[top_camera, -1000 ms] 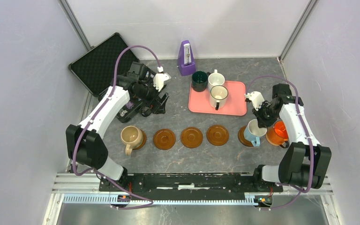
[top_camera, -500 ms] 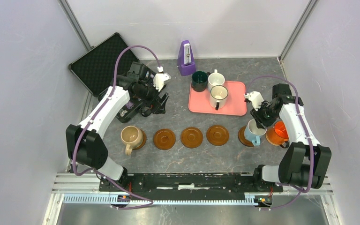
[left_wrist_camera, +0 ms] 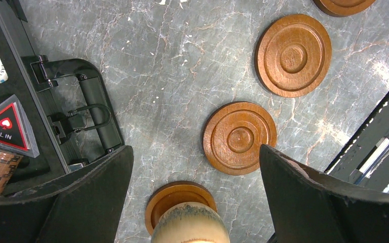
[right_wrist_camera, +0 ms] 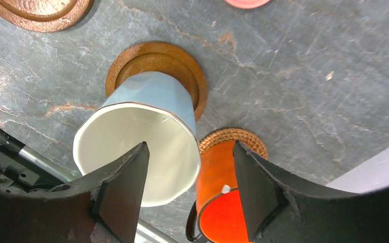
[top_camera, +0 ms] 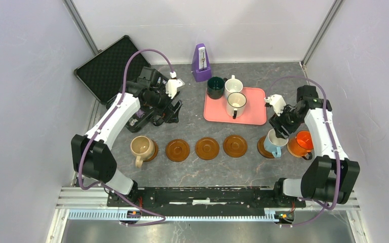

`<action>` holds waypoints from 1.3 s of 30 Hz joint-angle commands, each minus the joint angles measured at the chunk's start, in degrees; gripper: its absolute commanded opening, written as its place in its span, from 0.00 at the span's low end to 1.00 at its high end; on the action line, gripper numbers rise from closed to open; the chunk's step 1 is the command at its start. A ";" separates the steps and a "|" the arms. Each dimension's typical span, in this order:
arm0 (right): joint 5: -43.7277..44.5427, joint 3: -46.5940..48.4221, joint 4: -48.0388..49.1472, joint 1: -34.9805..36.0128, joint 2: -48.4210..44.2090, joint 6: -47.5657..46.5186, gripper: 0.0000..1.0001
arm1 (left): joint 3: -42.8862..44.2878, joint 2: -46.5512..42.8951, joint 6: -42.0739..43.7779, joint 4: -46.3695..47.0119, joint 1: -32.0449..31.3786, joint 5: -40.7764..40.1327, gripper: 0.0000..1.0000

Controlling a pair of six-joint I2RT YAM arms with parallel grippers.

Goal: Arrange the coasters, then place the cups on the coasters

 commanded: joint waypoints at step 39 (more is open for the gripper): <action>16.57 6.89 30.71 28.76 12.84 58.86 0.79 | -1.05 -3.34 -37.51 11.76 -3.68 -41.69 1.00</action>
